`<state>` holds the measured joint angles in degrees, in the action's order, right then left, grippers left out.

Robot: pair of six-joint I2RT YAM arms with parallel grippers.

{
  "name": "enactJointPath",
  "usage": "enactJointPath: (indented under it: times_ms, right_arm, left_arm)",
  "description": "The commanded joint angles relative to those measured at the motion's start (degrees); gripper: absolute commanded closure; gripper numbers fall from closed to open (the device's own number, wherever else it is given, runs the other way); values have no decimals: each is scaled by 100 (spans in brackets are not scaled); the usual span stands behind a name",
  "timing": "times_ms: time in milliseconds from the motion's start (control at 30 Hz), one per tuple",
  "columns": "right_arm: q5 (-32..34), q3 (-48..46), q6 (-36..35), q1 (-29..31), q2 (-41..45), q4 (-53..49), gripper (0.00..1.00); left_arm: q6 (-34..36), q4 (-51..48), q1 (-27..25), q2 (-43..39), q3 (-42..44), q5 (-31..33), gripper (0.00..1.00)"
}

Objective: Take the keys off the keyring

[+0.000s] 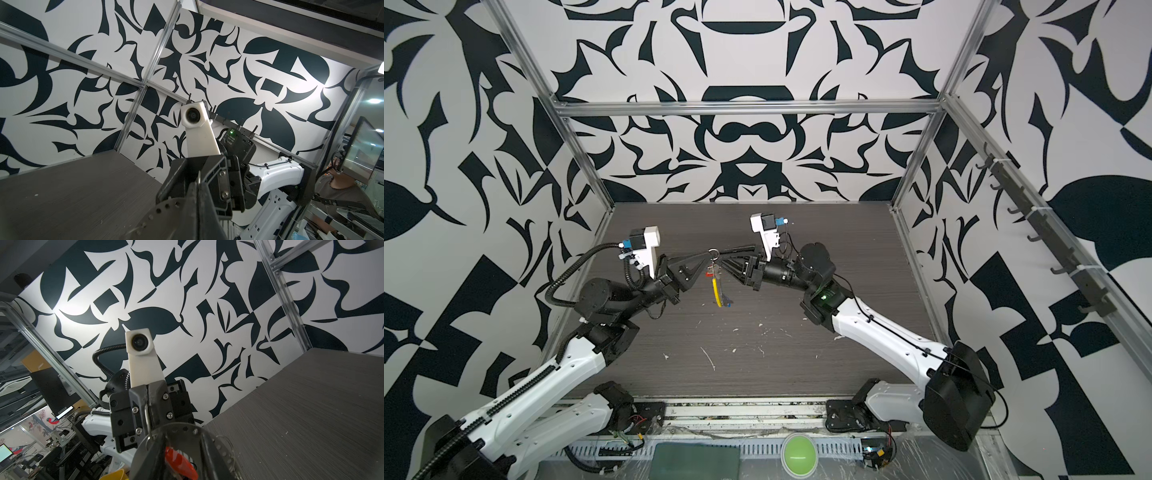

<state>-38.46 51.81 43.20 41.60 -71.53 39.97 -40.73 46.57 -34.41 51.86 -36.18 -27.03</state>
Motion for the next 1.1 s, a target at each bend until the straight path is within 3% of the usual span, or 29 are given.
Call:
enactJointPath:
  times_ms: [0, 300, 667, 967, 1067]
  right_arm:
    - [2, 212, 25, 78, 235, 649, 68]
    - [348, 92, -340, 100, 804, 409, 59]
    - [-155, 531, -295, 318, 394, 271, 61]
    - [153, 530, -399, 331, 360, -29, 66]
    - [355, 388, -585, 330, 568, -65, 61]
  left_arm:
    - [-93, 317, 9, -35, 49, -17, 100]
    - [-102, 282, 5, -227, 51, -37, 100]
    - [-152, 381, 5, -212, 24, -153, 100]
    - [-162, 371, 5, -290, 63, -163, 100]
    - [-160, 358, 5, -315, 80, -148, 100]
